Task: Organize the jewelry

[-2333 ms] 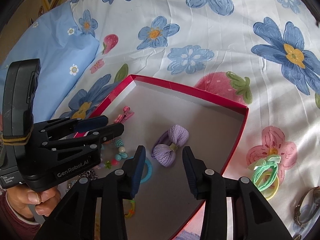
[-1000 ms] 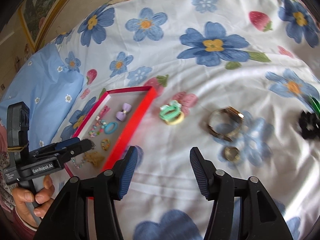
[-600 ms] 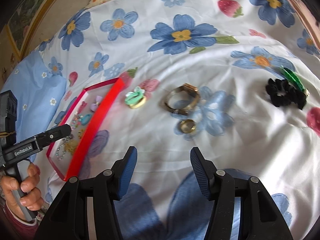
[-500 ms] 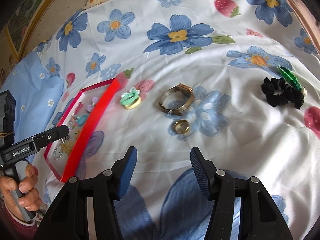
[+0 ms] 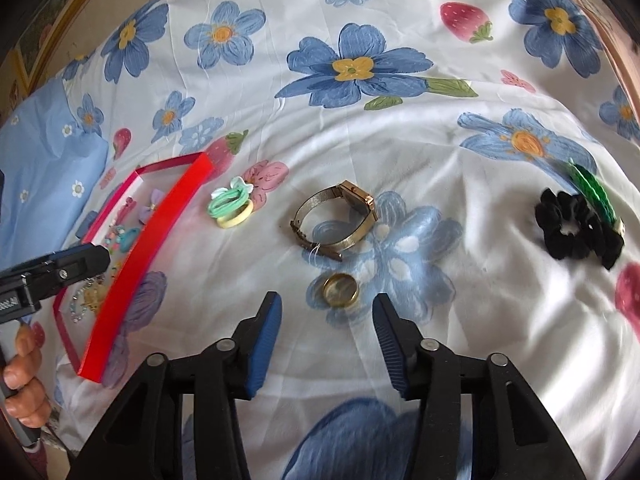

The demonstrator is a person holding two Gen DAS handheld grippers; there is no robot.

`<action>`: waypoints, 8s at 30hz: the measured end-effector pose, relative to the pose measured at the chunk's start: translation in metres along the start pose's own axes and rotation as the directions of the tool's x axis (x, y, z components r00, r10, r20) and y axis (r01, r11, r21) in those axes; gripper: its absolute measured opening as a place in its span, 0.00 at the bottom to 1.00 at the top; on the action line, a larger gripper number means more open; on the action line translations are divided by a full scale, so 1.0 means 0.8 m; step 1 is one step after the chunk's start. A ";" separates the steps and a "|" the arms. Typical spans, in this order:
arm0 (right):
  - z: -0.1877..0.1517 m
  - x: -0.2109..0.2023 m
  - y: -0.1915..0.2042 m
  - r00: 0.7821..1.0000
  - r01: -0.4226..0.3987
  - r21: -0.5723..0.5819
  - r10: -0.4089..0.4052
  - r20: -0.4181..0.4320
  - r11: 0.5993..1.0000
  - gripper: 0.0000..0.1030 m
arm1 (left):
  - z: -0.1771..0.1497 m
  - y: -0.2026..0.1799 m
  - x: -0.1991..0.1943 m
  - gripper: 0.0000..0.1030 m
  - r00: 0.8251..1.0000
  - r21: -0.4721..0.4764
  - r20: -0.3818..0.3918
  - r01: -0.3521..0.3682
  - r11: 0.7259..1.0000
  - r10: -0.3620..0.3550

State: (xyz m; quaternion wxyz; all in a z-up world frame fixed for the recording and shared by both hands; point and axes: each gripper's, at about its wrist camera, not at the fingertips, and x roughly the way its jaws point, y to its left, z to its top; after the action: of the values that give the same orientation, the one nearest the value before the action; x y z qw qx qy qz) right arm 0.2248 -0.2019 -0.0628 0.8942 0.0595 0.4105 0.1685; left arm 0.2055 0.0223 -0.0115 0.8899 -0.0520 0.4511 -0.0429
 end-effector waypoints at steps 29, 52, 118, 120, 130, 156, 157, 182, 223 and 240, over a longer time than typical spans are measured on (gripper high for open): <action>0.000 -0.031 -0.056 0.999 -0.008 0.091 0.005 0.040 0.996 0.21 | 0.076 -0.107 0.175 0.66 0.993 0.127 -0.105 0.059 0.990 -0.046; -0.008 -0.048 -0.047 0.997 -0.060 0.116 0.053 0.063 0.991 0.21 | 0.041 -0.092 0.140 0.02 0.988 0.113 -0.103 0.126 0.986 -0.114; -0.024 -0.023 0.238 0.953 -0.303 -0.246 0.296 -0.065 0.921 0.21 | -0.125 0.194 -0.134 0.02 0.996 -0.293 0.070 -0.037 0.956 0.060; -0.024 -0.021 0.244 0.951 -0.309 -0.252 0.301 -0.071 0.917 0.21 | -0.124 0.198 -0.131 0.02 0.996 -0.301 0.066 -0.039 0.953 0.061; -0.026 -0.003 0.269 0.943 -0.331 -0.284 0.311 -0.115 0.900 0.21 | -0.111 0.216 -0.108 0.02 0.997 -0.319 0.039 -0.054 0.946 0.070; -0.039 0.059 0.301 0.924 -0.342 -0.374 0.237 -0.300 0.862 0.21 | -0.094 0.218 -0.045 0.03 0.989 -0.276 -0.074 -0.141 0.951 0.126; -0.039 0.058 0.302 0.923 -0.343 -0.375 0.236 -0.303 0.861 0.21 | -0.095 0.219 -0.045 0.03 0.989 -0.277 -0.076 -0.142 0.950 0.126; -0.037 0.053 0.301 0.922 -0.350 -0.360 0.250 -0.295 0.865 0.28 | -0.098 0.216 -0.050 0.26 0.983 -0.274 -0.082 -0.178 0.945 0.162; -0.064 -0.064 0.222 0.898 -0.402 -0.181 0.425 0.115 0.898 0.76 | -0.201 0.167 -0.189 0.92 0.965 -0.324 0.120 -0.184 0.928 0.233; -0.040 -0.119 0.236 0.927 -0.252 -0.303 0.319 0.197 0.919 1.00 | -0.215 0.101 -0.234 1.00 0.885 -0.184 0.240 -0.362 0.914 0.399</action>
State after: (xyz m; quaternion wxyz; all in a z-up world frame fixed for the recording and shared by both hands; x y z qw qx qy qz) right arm 0.0950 -0.0598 0.0302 0.9026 0.0157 0.2580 0.3442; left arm -0.0414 0.1164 0.0258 0.9289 -0.0275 0.3275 0.1709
